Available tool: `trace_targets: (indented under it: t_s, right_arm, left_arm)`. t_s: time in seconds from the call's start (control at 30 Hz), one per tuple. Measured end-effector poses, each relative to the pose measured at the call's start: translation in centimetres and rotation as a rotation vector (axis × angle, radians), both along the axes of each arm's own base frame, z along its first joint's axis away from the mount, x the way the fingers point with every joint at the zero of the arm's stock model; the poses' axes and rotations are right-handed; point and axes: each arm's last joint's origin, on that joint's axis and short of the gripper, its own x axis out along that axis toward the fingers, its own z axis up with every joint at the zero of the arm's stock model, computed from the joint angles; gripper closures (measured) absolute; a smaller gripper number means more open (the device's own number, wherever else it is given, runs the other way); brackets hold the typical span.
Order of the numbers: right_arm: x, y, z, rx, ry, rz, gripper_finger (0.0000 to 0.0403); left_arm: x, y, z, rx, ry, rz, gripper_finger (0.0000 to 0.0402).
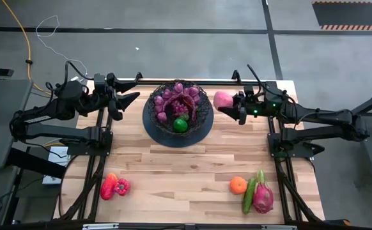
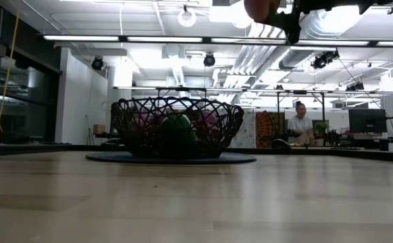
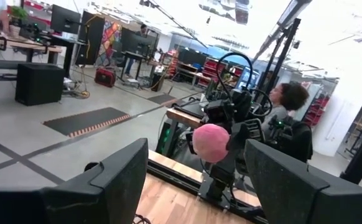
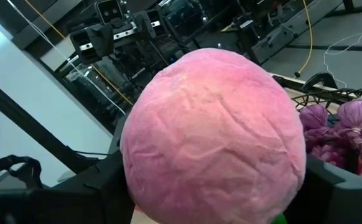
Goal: Build produce basket
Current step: Put the peach into the wire basket
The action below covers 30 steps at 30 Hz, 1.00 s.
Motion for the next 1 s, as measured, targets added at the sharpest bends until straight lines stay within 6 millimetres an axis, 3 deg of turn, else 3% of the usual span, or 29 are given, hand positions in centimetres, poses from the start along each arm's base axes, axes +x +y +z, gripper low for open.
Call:
trace_targets:
  t_s: [0.23,0.4,0.67,0.8,1.0]
  right_arm:
    - [0.2,-0.1,0.3,0.007,-0.044,-0.014,0.0119]
    - [1.7,-0.5,-0.7,0.030,0.031,-0.035,0.0119]
    - [7.8,-1.1,-0.5,-0.081,0.358,-0.019,0.0119]
    - [10.6,-1.9,-1.8,-0.118,0.556,-0.031,0.0117]
    - [14.2,-2.7,-4.7,-0.149,0.658,-0.034,0.0098]
  left_arm:
    - [0.0,0.0,0.0,0.015,0.008,0.009,0.0145]
    - [0.0,0.0,0.2,0.046,-0.006,0.019,0.0145]
    - [-0.1,0.1,0.5,0.060,-0.026,0.046,0.0145]
    - [-0.1,0.1,0.5,0.070,-0.020,0.062,0.0145]
    - [-0.1,0.1,0.5,0.068,-0.020,0.073,0.0145]
